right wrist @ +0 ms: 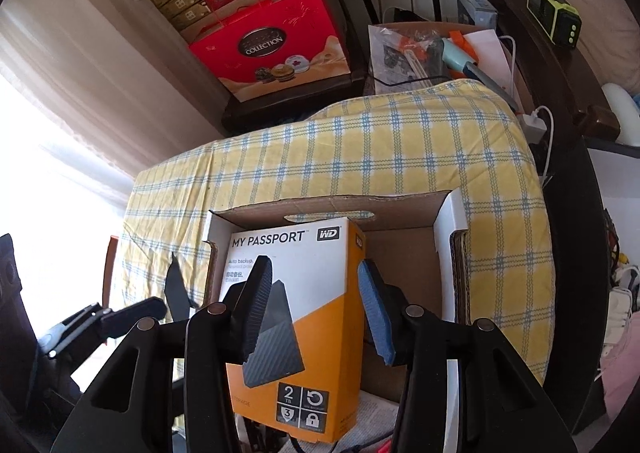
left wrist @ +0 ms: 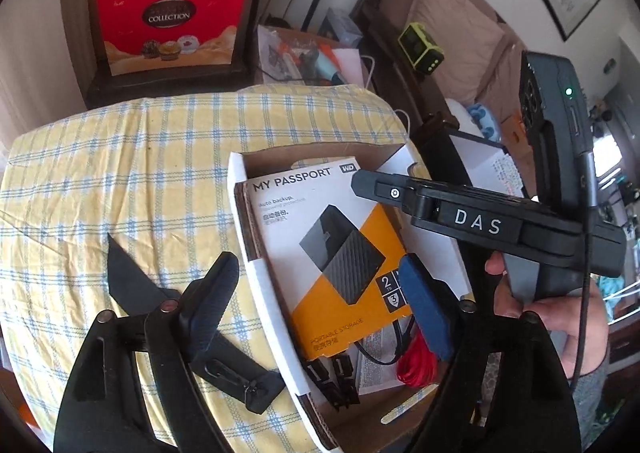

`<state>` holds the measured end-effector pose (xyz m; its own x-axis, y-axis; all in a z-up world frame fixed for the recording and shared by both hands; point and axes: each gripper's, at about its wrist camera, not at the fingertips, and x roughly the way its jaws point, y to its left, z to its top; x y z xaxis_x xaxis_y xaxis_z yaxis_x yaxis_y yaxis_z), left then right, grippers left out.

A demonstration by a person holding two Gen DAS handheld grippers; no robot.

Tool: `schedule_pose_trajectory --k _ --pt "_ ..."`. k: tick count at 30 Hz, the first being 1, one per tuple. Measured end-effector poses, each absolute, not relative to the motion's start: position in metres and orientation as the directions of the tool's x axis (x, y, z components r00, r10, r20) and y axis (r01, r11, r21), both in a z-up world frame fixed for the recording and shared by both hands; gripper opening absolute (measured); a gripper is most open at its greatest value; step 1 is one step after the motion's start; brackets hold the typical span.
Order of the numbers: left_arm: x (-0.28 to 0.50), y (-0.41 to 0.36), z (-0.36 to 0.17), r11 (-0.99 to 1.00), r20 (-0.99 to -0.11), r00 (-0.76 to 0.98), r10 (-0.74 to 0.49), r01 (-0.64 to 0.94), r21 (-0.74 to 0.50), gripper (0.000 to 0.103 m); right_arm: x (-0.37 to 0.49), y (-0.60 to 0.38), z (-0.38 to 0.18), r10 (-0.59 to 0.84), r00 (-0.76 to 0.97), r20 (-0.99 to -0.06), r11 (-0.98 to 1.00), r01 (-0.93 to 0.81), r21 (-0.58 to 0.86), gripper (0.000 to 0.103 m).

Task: Organize objects
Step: 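Lower the MY PASSPORT box into the cardboard box with both tools, then reach the left tool to the black strap lying on the tablecloth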

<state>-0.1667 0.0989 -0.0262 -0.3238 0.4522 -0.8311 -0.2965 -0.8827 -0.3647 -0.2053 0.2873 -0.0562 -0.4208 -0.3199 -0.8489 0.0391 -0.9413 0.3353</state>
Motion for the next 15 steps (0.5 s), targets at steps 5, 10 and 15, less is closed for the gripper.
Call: schedule_pose_trajectory --k 5,10,15 --pt "-0.161 0.063 -0.016 -0.904 -0.825 -0.382 0.417 -0.264 -0.335 0.084 -0.185 0.291 -0.041 -0.268 -0.470 -0.841 -0.961 0.070 0.267 0.050" --pt "-0.156 0.030 -0.028 -0.927 -0.841 -0.393 0.372 -0.202 -0.315 0.084 -0.162 0.299 -0.033 -0.212 -0.497 -0.842 -0.977 0.077 0.200 0.052" --pt "-0.147 0.012 -0.051 -0.931 -0.857 -0.364 0.365 -0.147 -0.334 0.084 -0.144 0.307 -0.035 -0.168 -0.504 -0.847 -0.985 0.058 0.161 0.056"
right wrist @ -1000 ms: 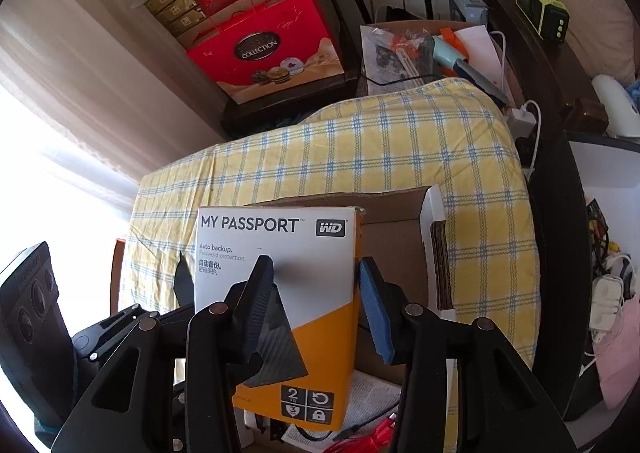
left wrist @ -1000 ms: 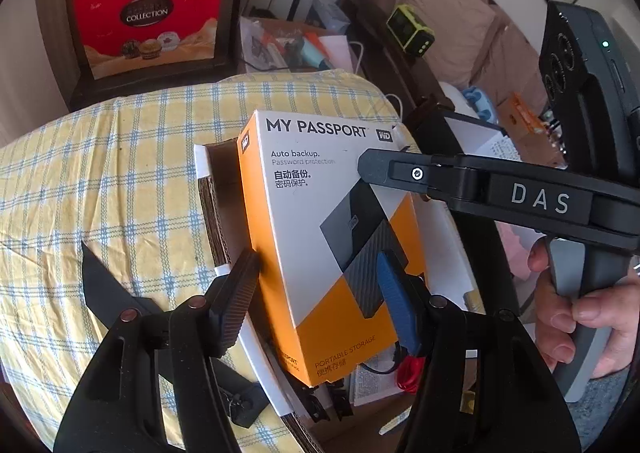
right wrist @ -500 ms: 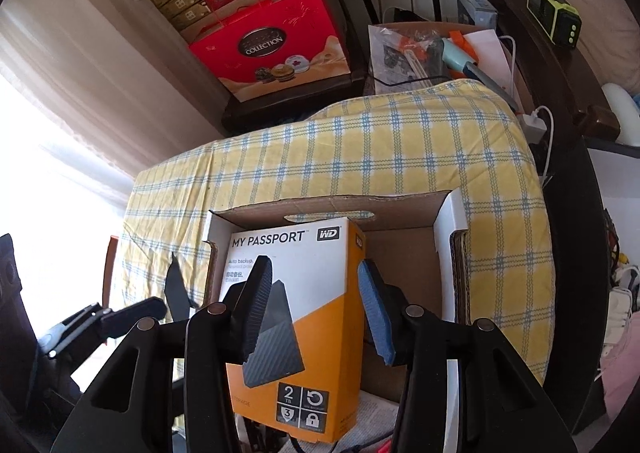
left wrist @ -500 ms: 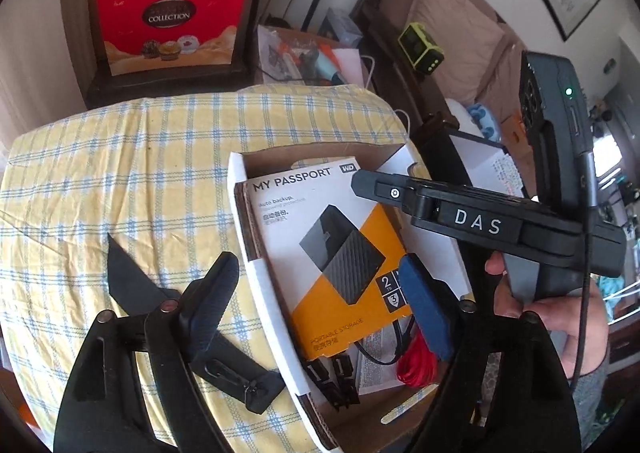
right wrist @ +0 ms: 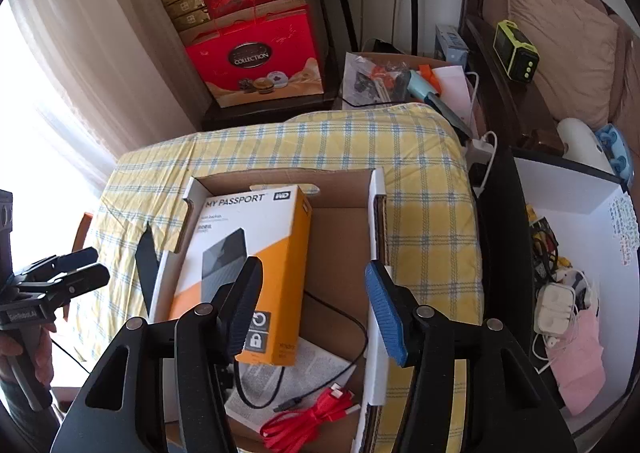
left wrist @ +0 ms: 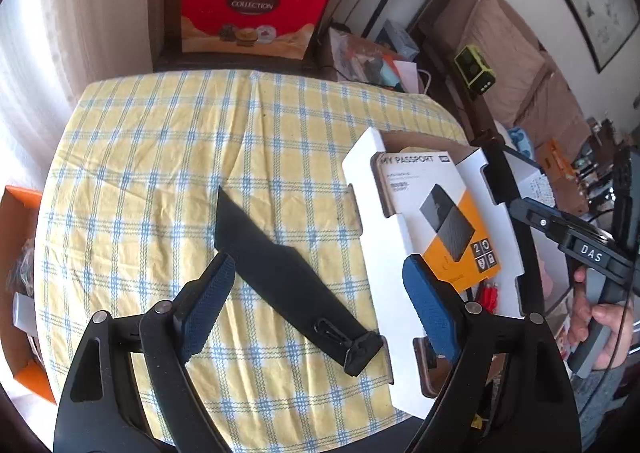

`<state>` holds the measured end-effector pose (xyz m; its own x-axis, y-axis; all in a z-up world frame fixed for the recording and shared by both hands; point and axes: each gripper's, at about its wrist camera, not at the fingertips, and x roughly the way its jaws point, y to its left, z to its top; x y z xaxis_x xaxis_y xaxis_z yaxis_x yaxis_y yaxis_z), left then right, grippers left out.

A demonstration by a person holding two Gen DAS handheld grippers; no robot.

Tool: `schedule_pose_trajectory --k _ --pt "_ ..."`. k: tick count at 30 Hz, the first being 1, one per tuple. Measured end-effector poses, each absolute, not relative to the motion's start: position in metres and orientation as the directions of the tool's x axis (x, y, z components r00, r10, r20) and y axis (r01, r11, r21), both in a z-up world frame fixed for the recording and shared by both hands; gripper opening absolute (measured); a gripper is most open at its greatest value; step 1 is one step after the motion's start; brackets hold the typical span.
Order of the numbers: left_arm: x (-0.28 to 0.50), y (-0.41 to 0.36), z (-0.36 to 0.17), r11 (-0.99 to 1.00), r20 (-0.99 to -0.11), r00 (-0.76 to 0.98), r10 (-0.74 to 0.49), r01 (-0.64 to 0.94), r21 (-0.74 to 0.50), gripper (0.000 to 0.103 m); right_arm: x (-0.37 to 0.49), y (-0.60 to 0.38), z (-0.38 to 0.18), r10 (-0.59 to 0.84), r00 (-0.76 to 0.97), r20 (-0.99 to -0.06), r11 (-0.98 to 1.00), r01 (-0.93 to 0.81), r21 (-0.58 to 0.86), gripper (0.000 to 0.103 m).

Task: Organize objects
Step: 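Reach the left tool to the black strap lying on the tablecloth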

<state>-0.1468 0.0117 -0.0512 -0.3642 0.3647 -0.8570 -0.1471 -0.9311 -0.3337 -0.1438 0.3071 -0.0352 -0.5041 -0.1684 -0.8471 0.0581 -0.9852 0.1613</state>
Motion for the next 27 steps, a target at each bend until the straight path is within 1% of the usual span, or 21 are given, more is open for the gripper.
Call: schedule_pose_trajectory --k 10,16,19,20,21,23,27 --pt "-0.137 0.001 -0.087 -0.923 -0.869 -0.315 0.381 -0.066 -0.380 0.084 -0.100 0.334 -0.048 -0.023 -0.534 -0.845 -0.997 -0.056 0.062 0.059" --pt "-0.125 0.017 -0.091 -0.922 -0.873 -0.298 0.387 -0.117 -0.368 0.082 -0.078 0.343 -0.061 0.008 -0.530 -0.848 -0.993 -0.106 0.057 0.059" --pt "-0.118 0.023 -0.094 -0.923 -0.881 -0.279 0.383 -0.140 -0.358 0.074 -0.069 0.344 -0.069 -0.005 -0.523 -0.852 -0.991 -0.113 0.075 0.059" --pt "-0.116 0.024 -0.096 -0.924 -0.883 -0.274 0.381 -0.143 -0.354 0.069 -0.067 0.344 -0.071 -0.009 -0.522 -0.853 -0.990 -0.115 0.081 0.059" --pt "-0.115 0.026 -0.098 -0.925 -0.886 -0.269 0.378 -0.145 -0.351 0.059 -0.065 0.344 -0.073 -0.013 -0.521 -0.854 -0.989 -0.117 0.086 0.059" --pt "-0.113 0.030 -0.103 -0.928 -0.896 -0.247 0.370 -0.150 -0.342 0.048 -0.063 0.343 -0.077 -0.015 -0.517 -0.856 -0.989 -0.119 0.089 0.059" --pt "-0.110 0.036 -0.107 -0.930 -0.898 -0.245 0.365 -0.148 -0.338 0.047 -0.060 0.340 -0.084 -0.028 -0.514 -0.858 -0.987 -0.119 0.104 0.059"
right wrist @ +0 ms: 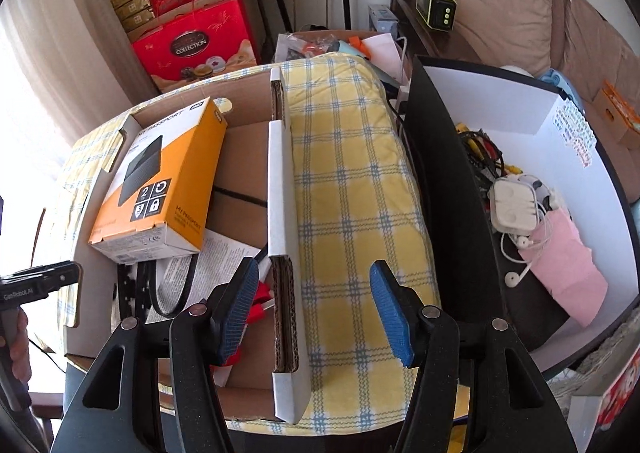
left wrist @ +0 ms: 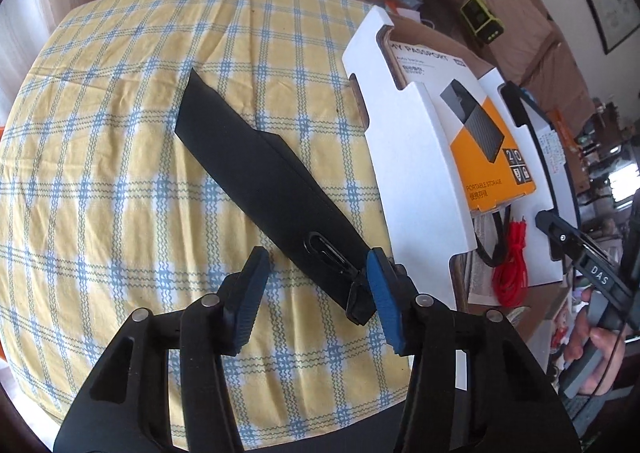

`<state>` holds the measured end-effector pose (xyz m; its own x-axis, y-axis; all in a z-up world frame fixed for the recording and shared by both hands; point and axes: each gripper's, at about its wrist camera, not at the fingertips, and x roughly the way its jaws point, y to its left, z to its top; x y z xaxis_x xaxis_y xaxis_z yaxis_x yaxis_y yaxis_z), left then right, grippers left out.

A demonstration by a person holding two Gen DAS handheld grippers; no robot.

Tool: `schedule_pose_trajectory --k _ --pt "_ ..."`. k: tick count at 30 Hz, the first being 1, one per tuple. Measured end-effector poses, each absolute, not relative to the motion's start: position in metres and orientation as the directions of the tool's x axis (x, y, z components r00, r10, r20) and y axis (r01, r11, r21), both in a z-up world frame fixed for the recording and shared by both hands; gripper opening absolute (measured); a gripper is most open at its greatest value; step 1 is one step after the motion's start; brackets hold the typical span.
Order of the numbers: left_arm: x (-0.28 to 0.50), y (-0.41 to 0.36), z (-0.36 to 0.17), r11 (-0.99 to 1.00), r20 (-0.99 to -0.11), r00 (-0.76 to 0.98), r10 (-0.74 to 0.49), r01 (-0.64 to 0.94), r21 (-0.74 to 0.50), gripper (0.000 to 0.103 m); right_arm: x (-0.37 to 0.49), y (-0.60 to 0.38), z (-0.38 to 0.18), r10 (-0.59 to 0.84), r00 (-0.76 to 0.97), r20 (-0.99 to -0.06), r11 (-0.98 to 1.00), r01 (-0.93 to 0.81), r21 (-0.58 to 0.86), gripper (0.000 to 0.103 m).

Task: Organize objects
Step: 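Reach the left tool to the black strap lying on the tablecloth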

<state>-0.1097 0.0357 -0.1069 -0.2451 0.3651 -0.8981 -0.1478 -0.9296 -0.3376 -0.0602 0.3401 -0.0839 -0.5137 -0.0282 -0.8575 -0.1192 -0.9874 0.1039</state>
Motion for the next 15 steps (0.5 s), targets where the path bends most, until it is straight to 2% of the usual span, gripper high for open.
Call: schedule_pose_trajectory --k 6,7,9,15 --pt "-0.112 0.039 -0.103 -0.939 -0.901 -0.267 0.342 -0.140 -0.315 0.045 -0.057 0.336 -0.089 -0.016 -0.511 -0.860 -0.988 -0.122 0.091 0.059" --pt "-0.112 0.040 -0.103 -0.945 -0.904 -0.277 0.324 -0.145 -0.294 0.041 -0.057 0.336 -0.090 -0.012 -0.509 -0.860 -0.989 -0.123 0.086 0.059" --pt "-0.110 0.043 -0.104 -0.957 -0.910 -0.301 0.284 -0.151 -0.249 0.026 -0.056 0.336 -0.094 -0.015 -0.504 -0.863 -0.988 -0.127 0.091 0.059" --pt "-0.106 0.037 -0.106 -0.955 -0.888 -0.353 0.293 -0.160 -0.252 0.012 -0.054 0.338 -0.098 -0.033 -0.506 -0.862 -0.984 -0.136 0.117 0.059"
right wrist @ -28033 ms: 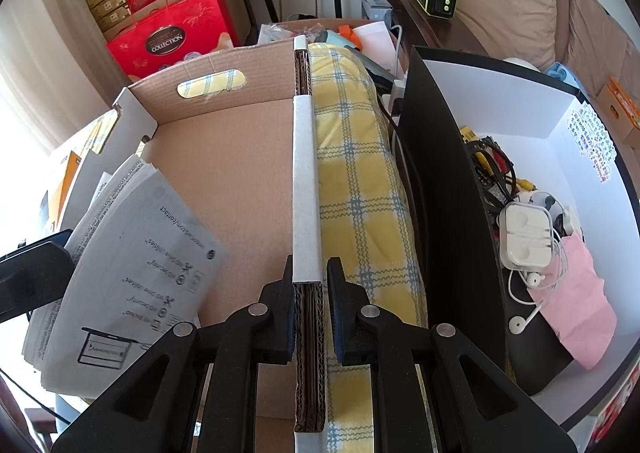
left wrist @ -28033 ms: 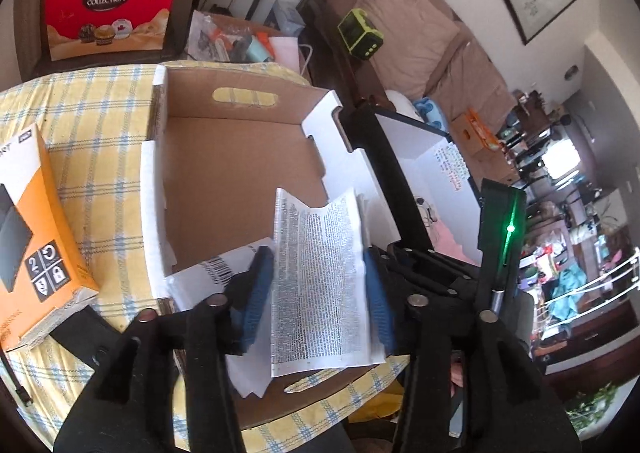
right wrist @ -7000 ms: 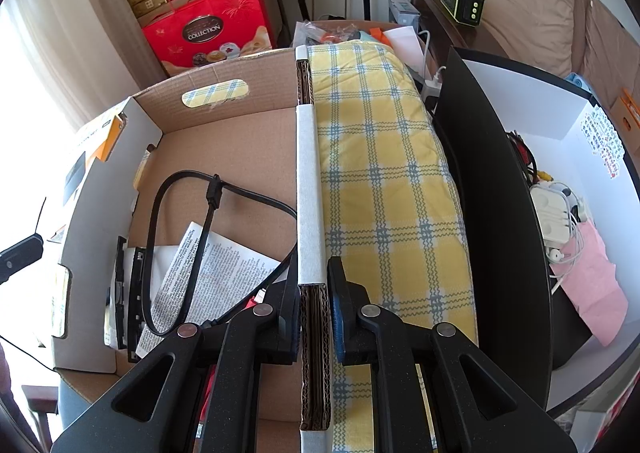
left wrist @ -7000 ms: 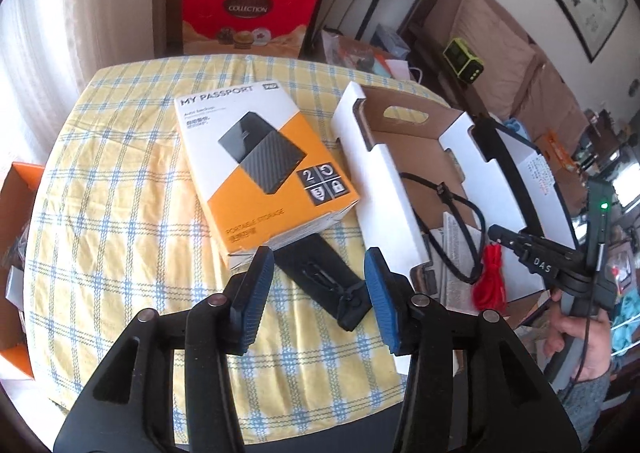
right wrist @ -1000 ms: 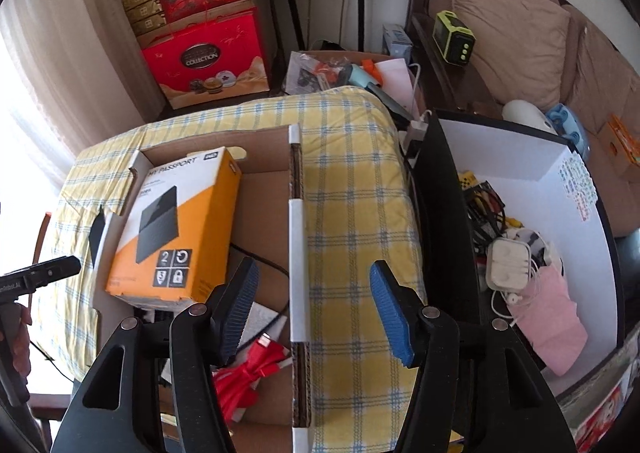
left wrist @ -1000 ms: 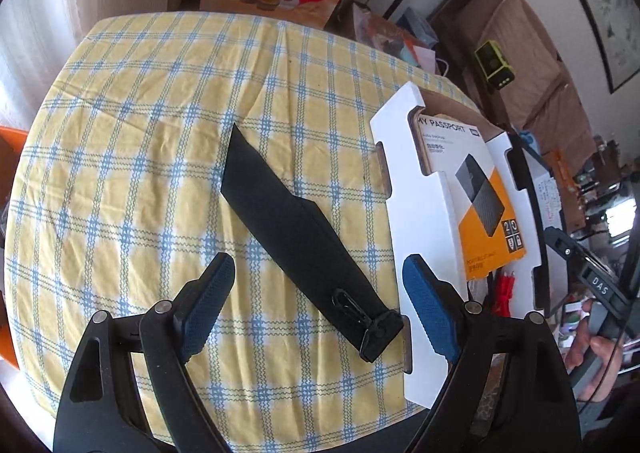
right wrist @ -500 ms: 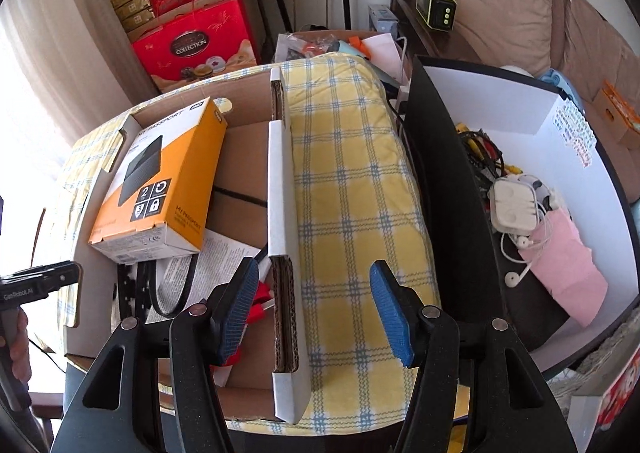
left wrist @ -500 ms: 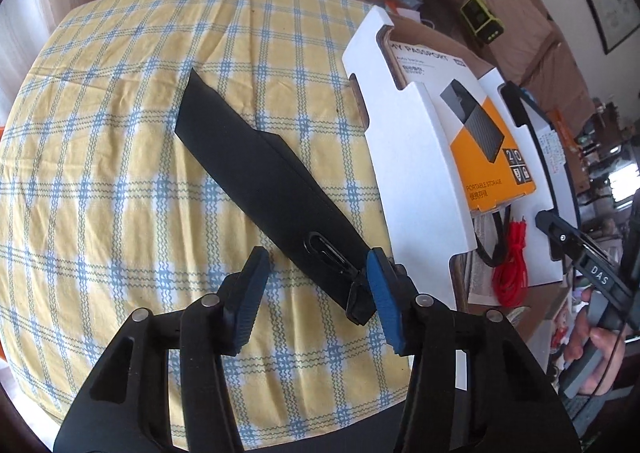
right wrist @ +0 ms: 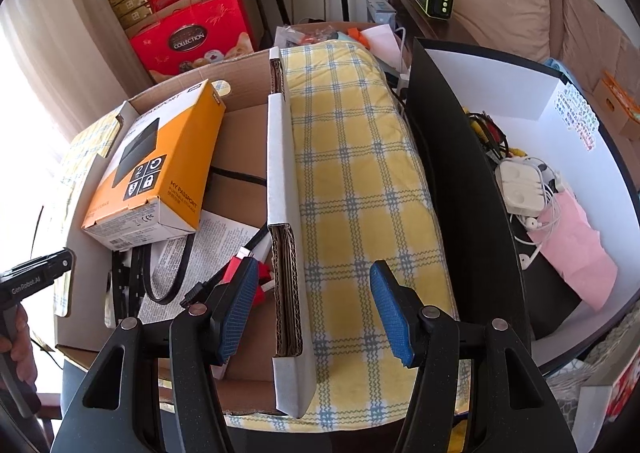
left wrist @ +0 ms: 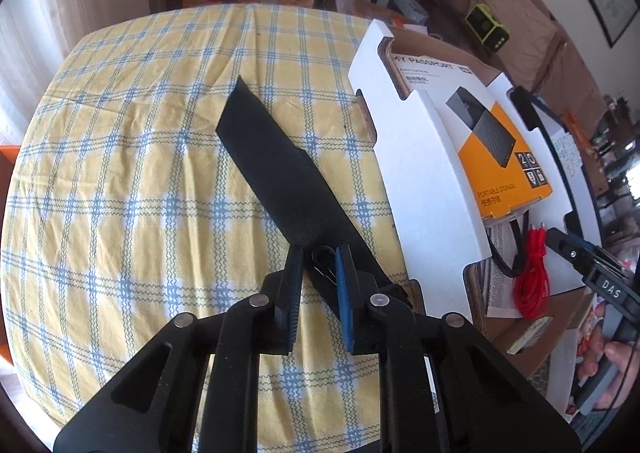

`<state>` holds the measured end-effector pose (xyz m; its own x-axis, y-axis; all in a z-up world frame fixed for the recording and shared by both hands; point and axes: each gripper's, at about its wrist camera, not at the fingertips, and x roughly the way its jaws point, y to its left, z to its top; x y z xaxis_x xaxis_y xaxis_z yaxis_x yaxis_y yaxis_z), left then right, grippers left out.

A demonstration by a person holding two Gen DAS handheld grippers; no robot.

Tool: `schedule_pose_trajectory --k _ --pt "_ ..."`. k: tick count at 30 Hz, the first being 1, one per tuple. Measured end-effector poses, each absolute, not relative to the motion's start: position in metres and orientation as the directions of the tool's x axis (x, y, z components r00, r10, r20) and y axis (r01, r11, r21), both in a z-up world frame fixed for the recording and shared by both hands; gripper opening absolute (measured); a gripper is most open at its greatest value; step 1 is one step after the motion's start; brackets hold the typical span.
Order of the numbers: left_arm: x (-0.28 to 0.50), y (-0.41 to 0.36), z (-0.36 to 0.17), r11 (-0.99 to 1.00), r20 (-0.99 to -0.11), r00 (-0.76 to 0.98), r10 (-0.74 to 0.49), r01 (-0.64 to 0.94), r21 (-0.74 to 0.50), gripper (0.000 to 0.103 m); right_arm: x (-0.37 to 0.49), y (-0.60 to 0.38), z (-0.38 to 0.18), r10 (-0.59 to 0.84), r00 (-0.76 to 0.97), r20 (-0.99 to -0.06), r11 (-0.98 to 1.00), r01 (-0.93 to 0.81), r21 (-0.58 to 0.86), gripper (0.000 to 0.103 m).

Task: Organize objects
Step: 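Reach the left tool to the black strap lying on the tablecloth, then close the left tool on the black strap near its metal clip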

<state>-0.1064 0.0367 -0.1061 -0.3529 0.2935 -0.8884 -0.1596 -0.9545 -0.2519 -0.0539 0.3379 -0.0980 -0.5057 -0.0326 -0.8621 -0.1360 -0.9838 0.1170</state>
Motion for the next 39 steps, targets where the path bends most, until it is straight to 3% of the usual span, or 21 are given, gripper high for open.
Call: schedule_pose_trajectory --k 2,8,14,18,31,32,34,39 --pt "-0.104 0.034 -0.104 -0.954 -0.882 -0.368 0.295 -0.170 -0.248 0.000 -0.053 0.337 -0.098 -0.035 -0.506 -0.862 -0.984 -0.134 0.119 0.059" --pt "-0.101 0.011 -0.101 -0.959 -0.884 -0.375 0.279 -0.149 -0.240 0.000 -0.051 0.335 -0.098 -0.045 -0.510 -0.859 -0.983 -0.130 0.129 0.059" --pt "-0.097 -0.003 -0.097 -0.941 -0.875 -0.347 0.339 -0.121 -0.316 0.001 -0.049 0.337 -0.100 -0.060 -0.513 -0.856 -0.977 -0.145 0.155 0.059" --pt "-0.094 0.017 -0.102 -0.922 -0.871 -0.302 0.388 -0.143 -0.361 0.025 -0.049 0.335 -0.100 -0.059 -0.515 -0.855 -0.977 -0.148 0.157 0.059" --pt "-0.091 0.048 -0.110 -0.946 -0.891 -0.324 0.318 -0.167 -0.277 0.029 -0.046 0.334 -0.101 -0.058 -0.512 -0.857 -0.977 -0.148 0.155 0.059" --pt "-0.091 0.050 -0.110 -0.948 -0.890 -0.333 0.310 -0.174 -0.265 0.028 -0.046 0.334 -0.101 -0.058 -0.513 -0.857 -0.977 -0.149 0.155 0.059" --pt "-0.090 0.053 -0.110 -0.958 -0.893 -0.361 0.270 -0.189 -0.214 0.018 -0.046 0.334 -0.100 -0.057 -0.513 -0.857 -0.977 -0.150 0.155 0.059" --pt "-0.091 0.047 -0.112 -0.944 -0.886 -0.342 0.313 -0.213 -0.252 0.003 -0.046 0.335 -0.100 -0.056 -0.513 -0.857 -0.976 -0.152 0.155 0.059"
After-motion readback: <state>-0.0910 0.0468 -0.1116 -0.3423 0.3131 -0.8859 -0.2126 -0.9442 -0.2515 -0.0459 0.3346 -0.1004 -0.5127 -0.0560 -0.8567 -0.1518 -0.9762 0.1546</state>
